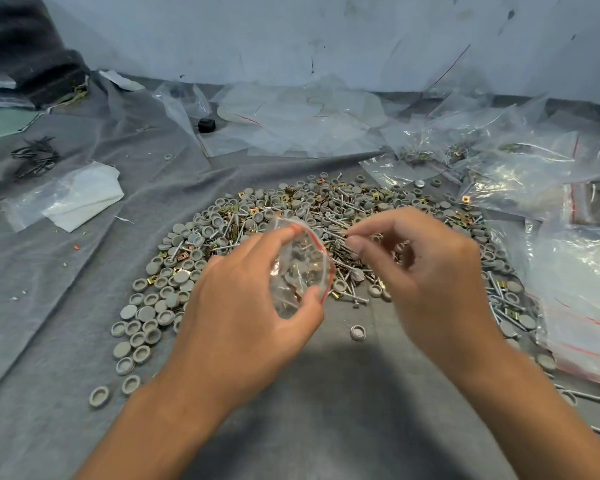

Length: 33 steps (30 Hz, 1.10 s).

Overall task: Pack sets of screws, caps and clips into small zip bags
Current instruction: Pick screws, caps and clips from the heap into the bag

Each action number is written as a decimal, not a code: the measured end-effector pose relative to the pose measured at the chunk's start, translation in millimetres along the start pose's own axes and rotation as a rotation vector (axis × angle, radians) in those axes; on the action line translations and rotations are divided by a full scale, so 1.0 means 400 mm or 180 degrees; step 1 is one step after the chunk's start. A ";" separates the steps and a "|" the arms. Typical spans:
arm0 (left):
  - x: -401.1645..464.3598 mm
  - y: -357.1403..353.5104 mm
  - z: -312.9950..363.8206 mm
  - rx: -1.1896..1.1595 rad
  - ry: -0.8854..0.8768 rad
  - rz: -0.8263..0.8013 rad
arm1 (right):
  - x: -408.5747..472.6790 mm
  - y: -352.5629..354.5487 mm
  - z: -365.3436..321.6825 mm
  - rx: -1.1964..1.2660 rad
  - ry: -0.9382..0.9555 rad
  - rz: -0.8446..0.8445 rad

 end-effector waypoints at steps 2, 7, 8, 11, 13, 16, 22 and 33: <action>0.000 0.011 -0.004 -0.0037 0.0051 0.0100 | -0.009 0.002 0.055 -0.0176 -0.0506 -0.0392; 0.004 0.028 -0.022 -0.0195 0.0229 0.0294 | -0.072 -0.088 0.105 -0.0871 -0.0712 -0.1743; 0.006 0.029 -0.025 -0.0192 0.0248 0.0299 | -0.075 -0.100 0.102 -0.0954 -0.0616 -0.1781; 0.008 0.030 -0.029 -0.0199 0.0262 0.0286 | -0.072 -0.114 0.096 -0.1237 -0.0456 -0.1691; 0.006 0.030 -0.026 -0.0219 0.0223 0.0265 | -0.073 -0.115 0.101 -0.1405 -0.0501 -0.1635; 0.006 0.030 -0.017 -0.0241 0.0143 0.0254 | -0.078 -0.111 0.107 -0.1593 -0.0590 -0.1591; 0.005 0.030 -0.021 -0.0245 0.0139 0.0266 | -0.075 -0.106 0.117 -0.1332 -0.0673 -0.1270; 0.002 0.028 -0.014 -0.0258 0.0112 0.0321 | -0.081 -0.157 0.122 -0.1243 -0.0365 -0.1504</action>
Point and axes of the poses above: each hand's wrist, its own x-axis towards the middle knuckle, its own y-axis out of the back of the hand, z = x × y, the point moved 5 cm from there along x, towards the middle knuckle, and after that the axes turned 5 degrees about y, right-handed, at the moved point
